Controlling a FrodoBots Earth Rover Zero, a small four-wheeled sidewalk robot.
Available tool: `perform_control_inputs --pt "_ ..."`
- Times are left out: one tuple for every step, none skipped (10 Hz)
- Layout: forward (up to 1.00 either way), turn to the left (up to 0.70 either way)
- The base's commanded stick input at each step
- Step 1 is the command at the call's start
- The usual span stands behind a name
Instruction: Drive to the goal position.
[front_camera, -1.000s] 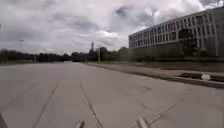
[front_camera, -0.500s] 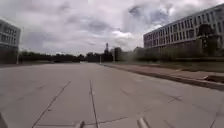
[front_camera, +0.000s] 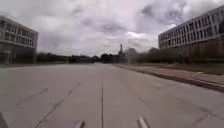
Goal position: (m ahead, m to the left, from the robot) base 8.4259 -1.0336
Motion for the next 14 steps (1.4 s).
perform_control_inputs --pt "0.99 0.01" --pt "0.99 0.01" --pt "0.99 0.01" --pt "1.00 0.01" --pt "1.00 0.01" --pt "1.00 0.01" --pt "1.00 0.01" --pt "1.00 0.01" --pt "1.00 0.01" --pt "1.00 0.01" --pt "1.00 0.01" --pt "1.00 0.01" --pt "1.00 0.17" --pt "1.00 0.38"
